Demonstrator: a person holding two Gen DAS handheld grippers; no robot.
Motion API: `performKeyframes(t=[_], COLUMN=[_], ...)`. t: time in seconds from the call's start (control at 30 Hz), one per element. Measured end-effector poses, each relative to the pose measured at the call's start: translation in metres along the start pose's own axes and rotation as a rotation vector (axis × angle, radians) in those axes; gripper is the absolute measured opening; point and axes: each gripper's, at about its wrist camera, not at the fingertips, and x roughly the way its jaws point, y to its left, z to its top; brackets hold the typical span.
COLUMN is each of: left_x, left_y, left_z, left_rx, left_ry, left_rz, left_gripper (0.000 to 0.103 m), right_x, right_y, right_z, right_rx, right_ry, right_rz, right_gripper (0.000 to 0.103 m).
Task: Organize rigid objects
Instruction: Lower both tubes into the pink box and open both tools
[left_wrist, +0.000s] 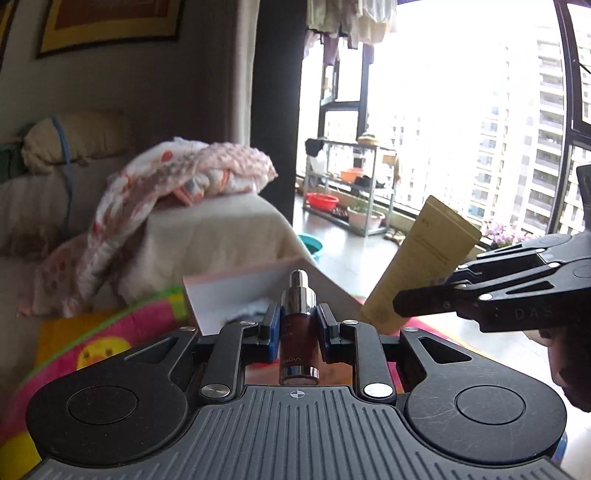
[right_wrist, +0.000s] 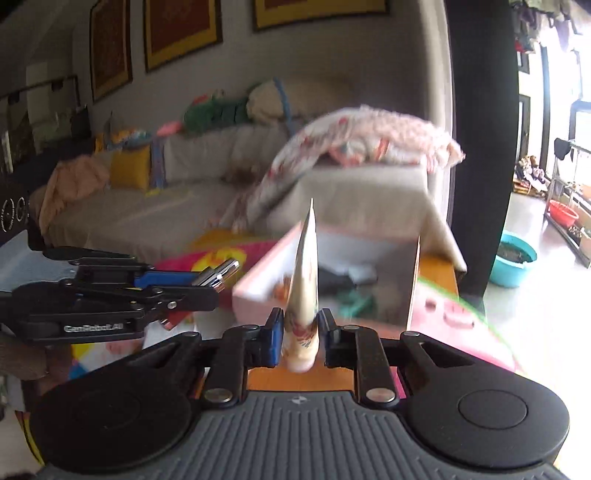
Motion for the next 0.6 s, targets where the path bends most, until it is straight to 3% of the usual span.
performKeyframes(t=[0.2, 0.4, 0.47, 0.6], left_x=[0.070, 0.133, 0.133, 0.108], left_y=[0.043, 0.078, 0.085, 0.093], left_z=[0.042, 0.029, 0.017, -0.006], left_rx=[-0.141, -0.254, -0.259, -0.260], left_ry=[-0.009, 0.103, 0.106, 0.093], left_rz=[-0.004, -0.014, -0.004, 0.011], left_gripper=[0.024, 0.025, 0.025, 0.025], right_x=[0.045, 0.121, 0.138, 0.141], right_y=[-0.022, -0.034, -0.034, -0.026], right_z=[0.060, 0.079, 0.073, 0.047], right_rx=[0.094, 0.092, 0.065, -0.013], right_ry=[-0.023, 0.035, 0.059, 0.052], right_rz=[-0.011, -0.055, -0.102, -0.126], right_gripper=[0.019, 0.021, 0.025, 0.042])
